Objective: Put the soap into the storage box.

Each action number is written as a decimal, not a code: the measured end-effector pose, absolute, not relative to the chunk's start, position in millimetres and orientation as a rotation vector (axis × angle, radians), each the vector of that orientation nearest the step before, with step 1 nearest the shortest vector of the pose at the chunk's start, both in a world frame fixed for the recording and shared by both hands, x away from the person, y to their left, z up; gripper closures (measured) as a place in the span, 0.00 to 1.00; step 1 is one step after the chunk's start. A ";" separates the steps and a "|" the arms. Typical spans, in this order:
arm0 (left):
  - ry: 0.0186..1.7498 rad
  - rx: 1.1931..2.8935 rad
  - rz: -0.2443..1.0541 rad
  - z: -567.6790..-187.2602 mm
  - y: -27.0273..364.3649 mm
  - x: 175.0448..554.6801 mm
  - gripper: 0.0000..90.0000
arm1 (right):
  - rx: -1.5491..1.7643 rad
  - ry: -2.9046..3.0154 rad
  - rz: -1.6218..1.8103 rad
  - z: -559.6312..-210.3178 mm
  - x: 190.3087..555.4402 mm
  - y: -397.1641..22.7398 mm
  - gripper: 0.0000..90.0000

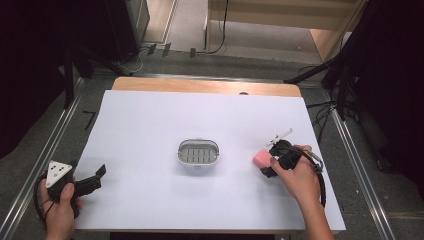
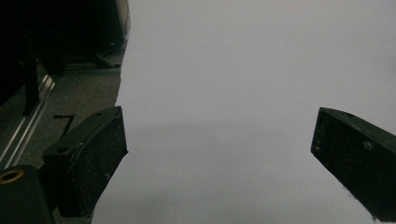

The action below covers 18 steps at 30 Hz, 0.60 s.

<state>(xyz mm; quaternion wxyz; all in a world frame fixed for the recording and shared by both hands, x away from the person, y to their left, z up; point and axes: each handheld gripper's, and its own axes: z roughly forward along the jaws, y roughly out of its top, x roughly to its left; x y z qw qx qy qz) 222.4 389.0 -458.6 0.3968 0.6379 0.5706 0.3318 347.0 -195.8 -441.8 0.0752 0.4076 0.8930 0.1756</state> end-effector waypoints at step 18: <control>1.447 1.616 0.841 -458.6 389.1 222.4 0.05 | 1.236 2.715 0.525 -450.5 363.1 -188.8 0.33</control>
